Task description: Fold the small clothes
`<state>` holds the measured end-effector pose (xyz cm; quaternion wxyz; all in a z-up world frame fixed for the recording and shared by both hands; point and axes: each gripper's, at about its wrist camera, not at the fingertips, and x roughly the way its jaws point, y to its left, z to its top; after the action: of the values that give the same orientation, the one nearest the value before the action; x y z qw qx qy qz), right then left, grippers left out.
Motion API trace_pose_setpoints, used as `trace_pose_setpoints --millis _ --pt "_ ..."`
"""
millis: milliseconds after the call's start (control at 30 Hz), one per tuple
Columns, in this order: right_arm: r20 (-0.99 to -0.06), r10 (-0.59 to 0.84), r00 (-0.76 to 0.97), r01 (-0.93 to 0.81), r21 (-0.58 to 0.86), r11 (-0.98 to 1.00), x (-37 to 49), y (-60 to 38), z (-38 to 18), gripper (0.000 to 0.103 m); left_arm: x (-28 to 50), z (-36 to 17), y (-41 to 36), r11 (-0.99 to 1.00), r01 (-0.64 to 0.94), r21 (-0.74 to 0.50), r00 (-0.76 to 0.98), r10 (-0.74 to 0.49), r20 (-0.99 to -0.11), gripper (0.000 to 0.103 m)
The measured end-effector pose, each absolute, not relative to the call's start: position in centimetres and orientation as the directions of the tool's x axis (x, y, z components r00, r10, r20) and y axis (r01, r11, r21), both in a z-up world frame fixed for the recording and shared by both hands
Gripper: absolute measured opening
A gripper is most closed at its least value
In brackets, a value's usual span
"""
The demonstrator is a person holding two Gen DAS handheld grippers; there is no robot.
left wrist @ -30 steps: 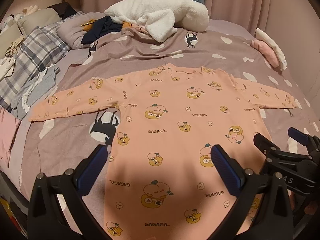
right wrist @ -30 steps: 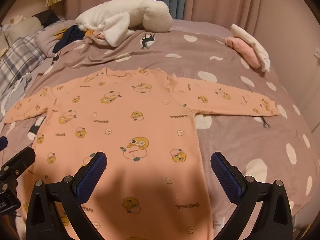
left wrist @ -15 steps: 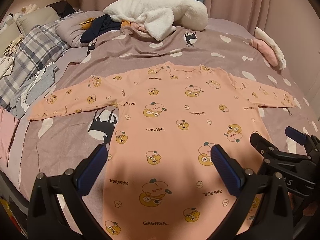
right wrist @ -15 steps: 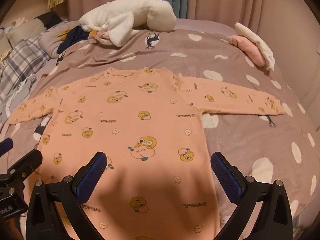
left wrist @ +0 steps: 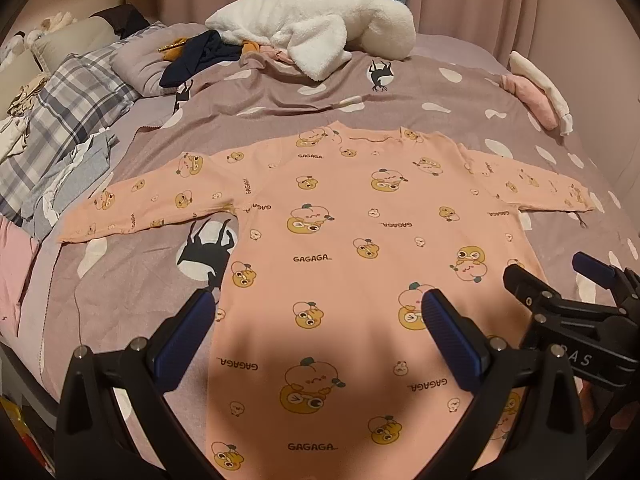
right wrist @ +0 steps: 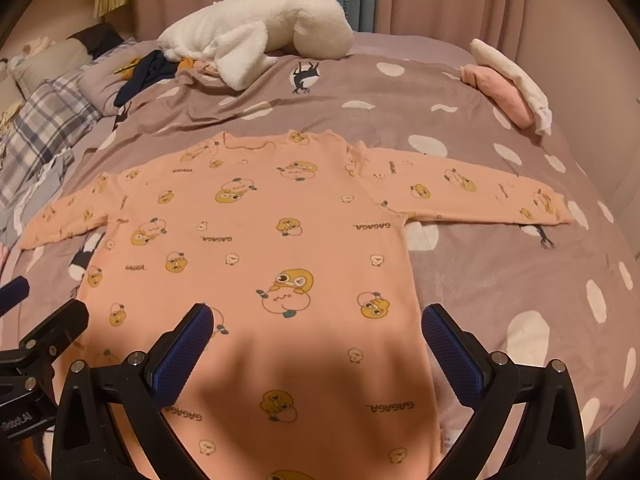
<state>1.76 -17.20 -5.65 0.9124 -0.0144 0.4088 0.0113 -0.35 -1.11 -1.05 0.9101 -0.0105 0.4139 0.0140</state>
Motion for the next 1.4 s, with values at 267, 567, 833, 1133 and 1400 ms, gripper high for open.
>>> trace_pose_setpoints --millis 267,567,833,1133,1400 --pt "-0.752 0.007 0.659 -0.026 -0.014 1.0 1.8 -17.4 -5.7 0.103 -0.4 -1.1 -1.1 0.999 -0.038 -0.006 0.657 0.02 -0.754 0.103" --pt "-0.757 0.003 0.653 -0.017 -0.012 1.0 1.9 -17.6 -5.7 0.103 -0.5 -0.7 -0.9 0.999 -0.022 -0.034 0.664 -0.01 -0.747 0.103" --pt "-0.759 -0.006 0.651 0.006 -0.003 1.0 2.1 -18.3 -5.7 0.103 -0.5 -0.6 -0.5 0.999 -0.045 -0.027 0.67 0.01 -0.742 0.103" --pt "-0.76 0.005 0.65 0.002 0.008 1.0 2.2 -18.5 -5.8 0.103 -0.5 -0.7 -0.7 0.999 -0.034 -0.022 0.67 0.007 -0.743 0.103" --pt "-0.76 0.03 0.649 0.001 0.039 0.999 2.3 -19.2 -5.8 0.103 -0.2 -0.9 -1.0 0.999 -0.036 -0.007 0.668 0.019 -0.744 0.103"
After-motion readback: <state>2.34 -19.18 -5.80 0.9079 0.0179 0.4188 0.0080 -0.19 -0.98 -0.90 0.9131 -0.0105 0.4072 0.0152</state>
